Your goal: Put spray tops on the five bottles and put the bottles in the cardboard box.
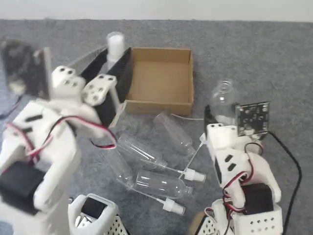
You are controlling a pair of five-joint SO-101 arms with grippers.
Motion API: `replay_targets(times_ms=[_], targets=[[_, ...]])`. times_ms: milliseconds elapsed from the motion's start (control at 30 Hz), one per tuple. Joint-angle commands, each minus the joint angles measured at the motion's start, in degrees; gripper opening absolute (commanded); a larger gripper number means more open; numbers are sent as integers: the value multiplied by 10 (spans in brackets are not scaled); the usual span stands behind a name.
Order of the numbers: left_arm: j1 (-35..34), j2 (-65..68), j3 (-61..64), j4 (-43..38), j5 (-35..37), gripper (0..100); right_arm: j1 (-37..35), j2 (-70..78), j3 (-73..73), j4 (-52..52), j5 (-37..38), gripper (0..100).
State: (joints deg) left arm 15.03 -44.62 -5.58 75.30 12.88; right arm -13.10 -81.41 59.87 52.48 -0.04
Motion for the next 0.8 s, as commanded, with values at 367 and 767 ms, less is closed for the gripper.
replay_targets(times_ms=[367, 767], targets=[[-94, -219, 269, -188, 81, 12, -159, -5, 185, -342, 91, 66], [-94, -339, 384, -251, 142, 12, -252, -5, 256, -378, 90, 69]])
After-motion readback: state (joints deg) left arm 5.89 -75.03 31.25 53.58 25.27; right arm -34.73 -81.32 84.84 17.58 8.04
